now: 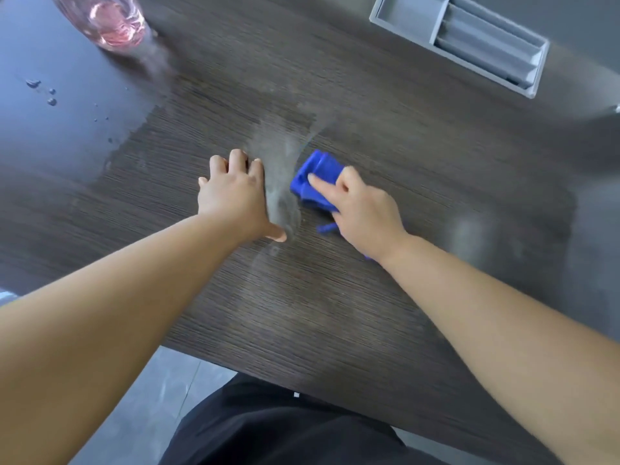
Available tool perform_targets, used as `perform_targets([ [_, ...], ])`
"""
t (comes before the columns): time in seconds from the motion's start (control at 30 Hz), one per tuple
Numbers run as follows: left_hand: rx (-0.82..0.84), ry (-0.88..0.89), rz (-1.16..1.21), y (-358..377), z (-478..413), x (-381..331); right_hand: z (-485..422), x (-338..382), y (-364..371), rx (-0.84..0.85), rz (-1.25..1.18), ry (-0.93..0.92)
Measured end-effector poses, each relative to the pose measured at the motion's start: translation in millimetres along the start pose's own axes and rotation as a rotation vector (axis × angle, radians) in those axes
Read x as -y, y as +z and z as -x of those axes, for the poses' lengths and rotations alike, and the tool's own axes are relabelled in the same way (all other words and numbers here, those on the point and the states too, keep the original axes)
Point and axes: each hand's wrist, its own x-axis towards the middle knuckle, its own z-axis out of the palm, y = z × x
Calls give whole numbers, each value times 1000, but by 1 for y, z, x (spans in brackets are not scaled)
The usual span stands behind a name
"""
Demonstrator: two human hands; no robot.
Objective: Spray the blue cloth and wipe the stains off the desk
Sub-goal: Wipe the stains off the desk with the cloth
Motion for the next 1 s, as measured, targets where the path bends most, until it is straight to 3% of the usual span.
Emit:
perform_targets([
  [0.07,3,5,-5,0,0,1,12,-22,-5,-30,7,-50],
  [0.2,31,8,-24,-3,-2,-2,-45,-46,-19,-76,57,442],
  [0.27,54,5,-27,-4,-2,-3,-78,-27,-18,-106,55,534],
  [0.33,58,0,-25,-4,-3,-3,-85,-1,-12,-61,53,436],
  [0.4,56,0,-27,-4,-3,-3,-65,14,-3,32,70,186],
  [0.47,55,4,-26,-4,-3,-3,-41,5,-3,12,26,-22],
  [0.5,53,8,-27,-3,-3,-2,-39,-7,-8,-13,17,-41],
  [0.6,57,15,-24,-3,-5,-1,-73,-39,-19,-18,80,238],
  [0.7,63,11,-15,-3,-5,-2,-112,-22,-18,-85,61,466],
  [0.8,48,13,-8,-2,-4,0,-104,18,-6,-4,59,272],
  [0.9,22,18,4,-1,-2,2,-67,11,-7,18,34,69],
  [1.0,-12,36,35,0,0,6,-68,-24,-16,-72,47,250],
])
